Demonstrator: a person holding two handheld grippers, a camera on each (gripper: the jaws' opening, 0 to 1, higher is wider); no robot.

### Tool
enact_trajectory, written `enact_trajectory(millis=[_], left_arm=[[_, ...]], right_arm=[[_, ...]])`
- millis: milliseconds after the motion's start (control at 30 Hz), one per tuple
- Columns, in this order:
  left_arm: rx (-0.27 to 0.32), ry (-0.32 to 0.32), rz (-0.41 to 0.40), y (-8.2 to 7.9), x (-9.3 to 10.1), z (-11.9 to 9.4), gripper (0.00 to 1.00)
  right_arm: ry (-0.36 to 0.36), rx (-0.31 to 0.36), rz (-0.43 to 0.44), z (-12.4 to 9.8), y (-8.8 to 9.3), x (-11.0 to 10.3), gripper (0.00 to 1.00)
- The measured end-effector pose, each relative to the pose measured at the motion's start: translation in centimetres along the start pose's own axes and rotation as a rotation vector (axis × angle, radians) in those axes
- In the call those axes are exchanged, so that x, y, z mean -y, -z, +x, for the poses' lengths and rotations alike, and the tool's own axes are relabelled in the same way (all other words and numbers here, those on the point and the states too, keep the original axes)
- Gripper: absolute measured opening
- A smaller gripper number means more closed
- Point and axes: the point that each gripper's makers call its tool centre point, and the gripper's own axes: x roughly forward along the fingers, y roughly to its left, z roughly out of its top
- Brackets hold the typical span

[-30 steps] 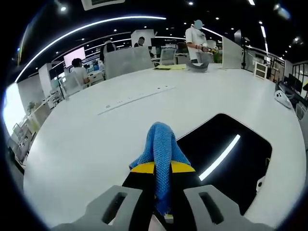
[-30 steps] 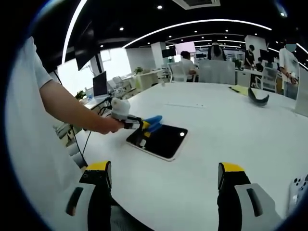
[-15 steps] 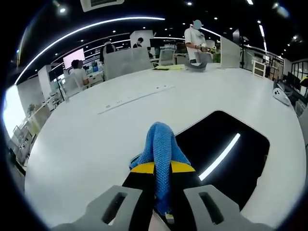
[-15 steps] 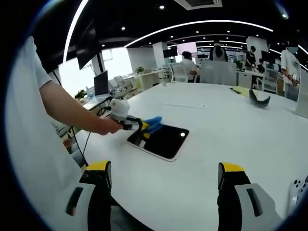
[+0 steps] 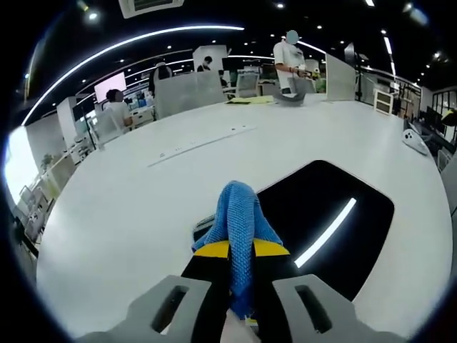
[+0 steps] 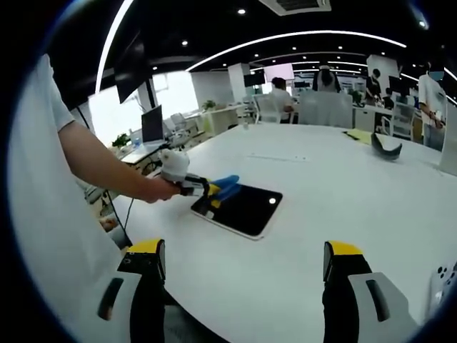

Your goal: Wipe the mirror surface with the cleaning cloth until all visible marks leave the cleaned area.

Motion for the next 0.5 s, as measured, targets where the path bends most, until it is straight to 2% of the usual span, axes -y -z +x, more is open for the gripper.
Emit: enact_trajectory(millis=[500], left_arm=[[0.016,-0.003,-0.018,0.55,0.16,-0.80,0.07]], right_arm=[[-0.002,0.005,-0.006,-0.25,-0.03,-0.38,0.91]])
